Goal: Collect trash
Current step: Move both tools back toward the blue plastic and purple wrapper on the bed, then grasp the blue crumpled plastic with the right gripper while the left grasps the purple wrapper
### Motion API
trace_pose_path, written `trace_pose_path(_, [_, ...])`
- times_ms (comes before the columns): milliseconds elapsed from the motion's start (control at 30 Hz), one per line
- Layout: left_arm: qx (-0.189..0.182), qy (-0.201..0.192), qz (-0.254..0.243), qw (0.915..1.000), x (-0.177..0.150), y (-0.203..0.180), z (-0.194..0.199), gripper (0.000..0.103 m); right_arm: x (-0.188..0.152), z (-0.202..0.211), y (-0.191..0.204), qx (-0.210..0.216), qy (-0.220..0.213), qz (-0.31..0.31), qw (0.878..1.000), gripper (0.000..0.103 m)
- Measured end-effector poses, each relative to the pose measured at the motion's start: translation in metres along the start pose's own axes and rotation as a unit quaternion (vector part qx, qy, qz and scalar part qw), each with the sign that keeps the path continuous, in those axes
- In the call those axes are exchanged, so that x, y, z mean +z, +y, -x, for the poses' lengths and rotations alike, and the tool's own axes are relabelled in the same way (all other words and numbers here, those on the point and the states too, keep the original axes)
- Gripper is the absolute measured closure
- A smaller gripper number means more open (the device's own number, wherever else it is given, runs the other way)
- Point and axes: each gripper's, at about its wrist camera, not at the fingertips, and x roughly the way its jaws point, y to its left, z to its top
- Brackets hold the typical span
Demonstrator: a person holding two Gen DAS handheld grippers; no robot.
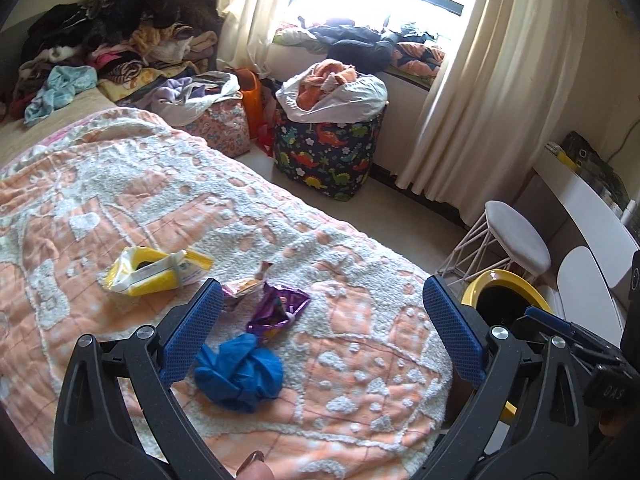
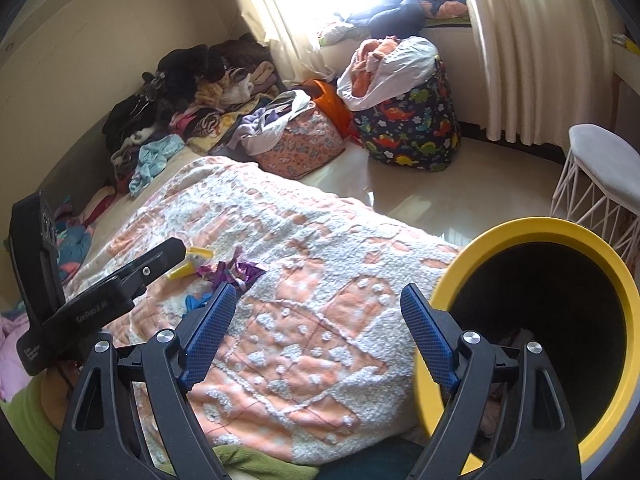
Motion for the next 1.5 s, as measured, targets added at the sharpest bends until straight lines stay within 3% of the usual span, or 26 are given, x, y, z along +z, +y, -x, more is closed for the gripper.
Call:
trace_pose_path(300, [0.012,-0.011,0.024,0.9996,0.002,0.034,0.006,0.011,-0.003,-0.019,0.032,0.019,0.016,0.032,0.999,0.021])
trace_pose_path(533, [0.029,0.005,0.062,0.9976,0.005,0.074,0.001,0.012,-0.012,-0.042,0.058,0.042,0.039,0.063,0.996,0.021])
trace_pose_path(633, [0.027,0.016,0.073,0.9968,0.005,0.088,-0.005,0.021,-0.019,-0.054,0.069,0.052,0.052,0.079,0.994,0.024])
trace_pose_path(833, [0.007,0.051,0.099,0.9937,-0.001,0.102,-0.022,0.043,-0.031,-0.082,0.088,0.075,0.089,0.105,0.988,0.039])
trace_pose_path(900, [-0.001,0.061,0.106,0.9925,-0.003,0.104,-0.028,0.046,-0.035,-0.092,0.094,0.082,0.102,0.113,0.985,0.044])
trace_pose_path(1500, [-0.033,0.117,0.123,0.9849,-0.009,0.113,-0.076,0.050,-0.045,-0.145,0.108,0.111,0.154,0.128,0.973,0.054])
